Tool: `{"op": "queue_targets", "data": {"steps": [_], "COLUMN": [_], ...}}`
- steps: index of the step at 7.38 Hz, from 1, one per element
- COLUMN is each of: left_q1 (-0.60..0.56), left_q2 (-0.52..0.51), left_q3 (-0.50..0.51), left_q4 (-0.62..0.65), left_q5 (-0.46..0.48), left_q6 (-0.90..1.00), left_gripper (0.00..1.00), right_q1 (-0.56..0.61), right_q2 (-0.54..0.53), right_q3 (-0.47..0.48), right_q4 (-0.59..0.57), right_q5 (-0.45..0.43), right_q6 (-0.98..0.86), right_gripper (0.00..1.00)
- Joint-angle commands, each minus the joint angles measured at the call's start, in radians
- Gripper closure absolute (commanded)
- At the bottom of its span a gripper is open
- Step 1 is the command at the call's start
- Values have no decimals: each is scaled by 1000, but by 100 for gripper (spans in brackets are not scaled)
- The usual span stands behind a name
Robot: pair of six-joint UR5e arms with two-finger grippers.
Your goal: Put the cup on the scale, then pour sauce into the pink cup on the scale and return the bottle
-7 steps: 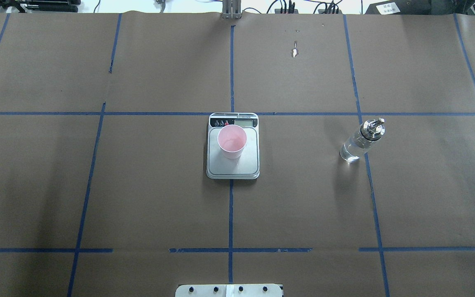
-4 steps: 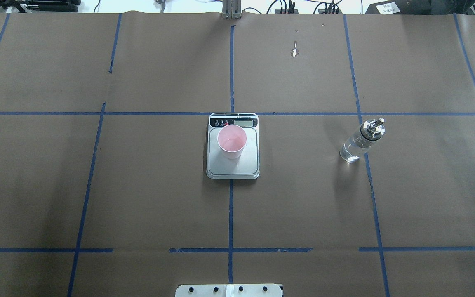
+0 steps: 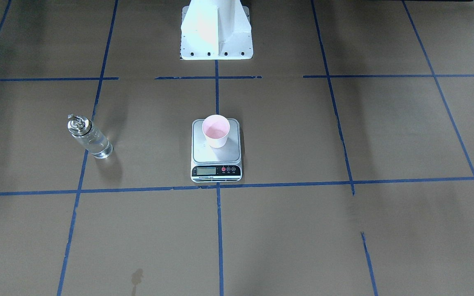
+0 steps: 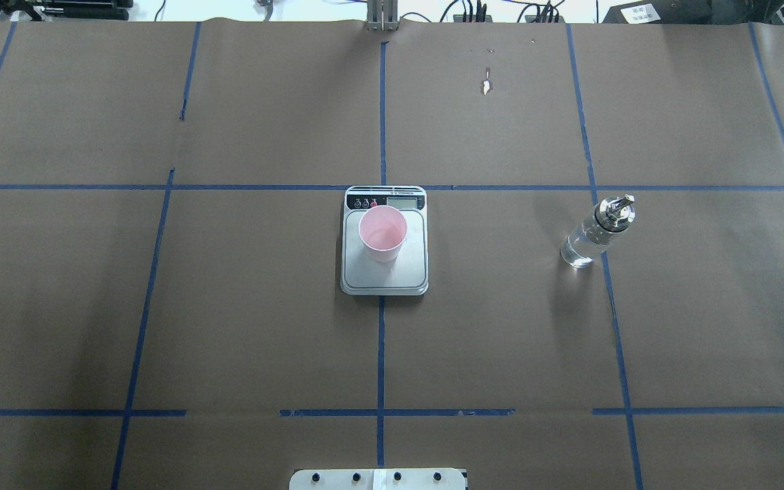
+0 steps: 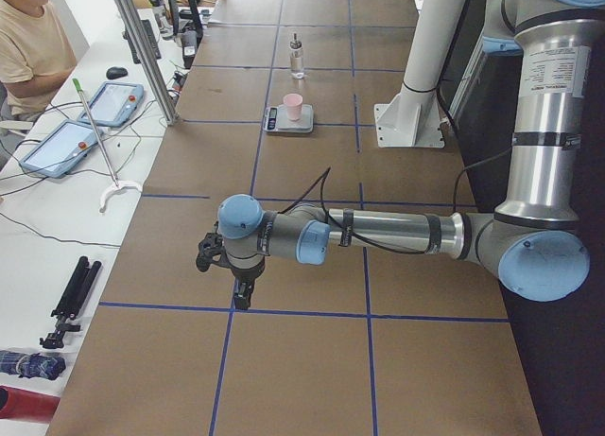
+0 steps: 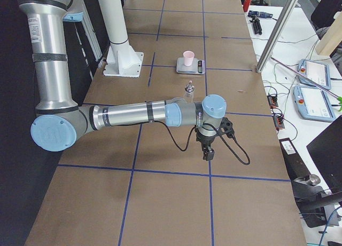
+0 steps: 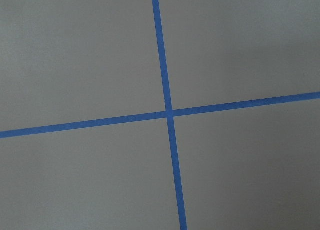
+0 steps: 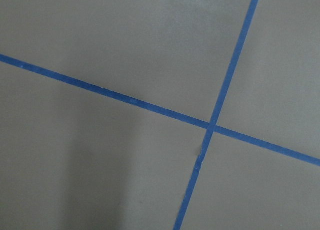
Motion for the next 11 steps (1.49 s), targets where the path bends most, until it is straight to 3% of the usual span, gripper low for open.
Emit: {"op": "queue_targets", "data": {"steps": [1, 3, 4, 11], "left_q1": [0, -3, -3, -2], "left_q2": [5, 3, 15, 16], "left_q3": [-2, -31, -52, -42], "left_q4": [-4, 0, 6, 28], "left_q5": [-1, -1, 0, -75], "left_q6": [5, 14, 128, 138], "left_gripper": [0, 0, 0, 0], "right_q1": [-27, -27, -27, -27], "right_q2": [0, -17, -34, -46], "right_q3": [1, 9, 4, 4], "right_q4": [2, -1, 1, 2], "right_q5": [-70, -57, -23, 12], "right_q6": [-2, 2, 2, 4], "right_gripper": [0, 0, 0, 0]}}
